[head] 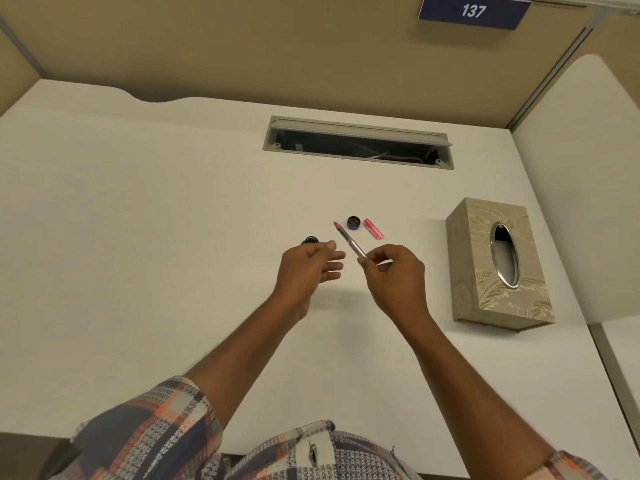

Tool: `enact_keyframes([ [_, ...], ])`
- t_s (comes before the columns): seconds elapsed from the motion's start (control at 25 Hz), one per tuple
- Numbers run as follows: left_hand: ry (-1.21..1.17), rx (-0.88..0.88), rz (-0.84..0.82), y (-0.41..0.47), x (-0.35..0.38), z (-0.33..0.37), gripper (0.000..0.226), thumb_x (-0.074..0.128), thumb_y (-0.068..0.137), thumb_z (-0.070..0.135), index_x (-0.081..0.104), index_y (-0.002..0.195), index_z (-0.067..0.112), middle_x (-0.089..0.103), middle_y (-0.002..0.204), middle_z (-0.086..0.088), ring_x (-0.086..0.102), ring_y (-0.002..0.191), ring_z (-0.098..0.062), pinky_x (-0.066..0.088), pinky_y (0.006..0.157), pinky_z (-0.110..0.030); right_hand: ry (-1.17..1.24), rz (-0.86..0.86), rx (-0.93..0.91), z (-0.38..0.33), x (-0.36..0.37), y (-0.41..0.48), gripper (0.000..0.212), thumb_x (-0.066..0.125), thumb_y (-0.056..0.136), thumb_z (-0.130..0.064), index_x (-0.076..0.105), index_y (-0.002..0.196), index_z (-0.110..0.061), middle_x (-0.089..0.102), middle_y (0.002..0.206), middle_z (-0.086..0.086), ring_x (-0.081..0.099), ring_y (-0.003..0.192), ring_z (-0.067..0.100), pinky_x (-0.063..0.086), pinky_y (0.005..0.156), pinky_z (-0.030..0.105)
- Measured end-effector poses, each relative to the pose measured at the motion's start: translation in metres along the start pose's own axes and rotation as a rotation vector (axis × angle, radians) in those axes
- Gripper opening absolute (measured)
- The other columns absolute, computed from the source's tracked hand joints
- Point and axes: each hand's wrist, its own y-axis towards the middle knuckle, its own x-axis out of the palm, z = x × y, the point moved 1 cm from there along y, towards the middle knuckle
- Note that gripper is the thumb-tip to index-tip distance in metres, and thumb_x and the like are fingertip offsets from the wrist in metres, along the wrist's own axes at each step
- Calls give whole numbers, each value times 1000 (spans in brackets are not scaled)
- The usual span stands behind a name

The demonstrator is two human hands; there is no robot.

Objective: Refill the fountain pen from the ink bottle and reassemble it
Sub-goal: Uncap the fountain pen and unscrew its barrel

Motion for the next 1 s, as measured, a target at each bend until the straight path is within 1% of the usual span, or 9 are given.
enact_keyframes([
  [0.12,-121,-39,-61,7,8,1,27,58,92,24,67,103,2,72,103,-14,70,93,-29,57,84,-37,-10,-39,-2,-8,-4,-2,9,72,84,-21,65,79,-18,65,83,-3,60,68,10,45,64,23],
  [0.32,-305,-36,-148,8,15,8,18,53,94,14,66,96,1,70,103,-16,66,96,-32,53,92,-42,15,-104,20,-14,-8,-2,9,69,86,-23,66,82,-16,68,81,0,64,70,14,50,65,27],
  [0.4,-352,-44,-160,8,15,9,17,54,93,13,66,97,1,70,104,-15,66,98,-31,55,89,-39,42,-160,47,-14,-10,-2,10,67,88,-25,64,86,-16,68,83,-1,66,76,16,54,71,32],
  [0.48,-406,-55,-179,8,16,11,18,53,94,12,66,101,1,69,109,-15,66,102,-30,56,86,-35,80,-214,58,-16,-13,-2,10,66,88,-26,61,89,-17,69,85,-2,66,79,16,54,74,34],
  [0.6,-480,-80,-205,6,19,14,22,47,96,11,63,108,2,69,113,-13,67,103,-28,57,80,-31,119,-283,59,-20,-18,-3,9,62,91,-25,57,94,-18,73,80,-5,65,74,11,51,67,26],
  [0.68,-535,-94,-210,6,22,15,23,45,97,11,61,109,1,70,110,-13,69,100,-26,58,80,-32,127,-309,81,-23,-19,-4,12,58,94,-30,57,98,-19,74,79,-6,64,69,6,46,62,21],
  [0.76,-579,-95,-204,6,23,17,21,45,97,11,62,105,2,72,103,-12,69,98,-25,57,84,-33,146,-345,120,-24,-21,-3,20,51,97,-35,60,99,-18,75,80,-5,61,64,5,44,62,23],
  [0.88,-581,-90,-164,7,24,17,19,46,96,10,63,100,3,72,97,-13,70,96,-24,57,84,-32,154,-377,126,-23,-21,0,23,49,98,-26,69,95,-14,75,78,-4,57,58,3,44,63,27],
  [1.0,-588,-93,-118,6,28,14,18,46,96,9,64,95,3,72,90,-12,69,93,-23,58,81,-30,211,-307,134,-22,-22,-1,20,56,95,-20,73,86,-13,75,72,-3,58,55,4,45,63,28],
])
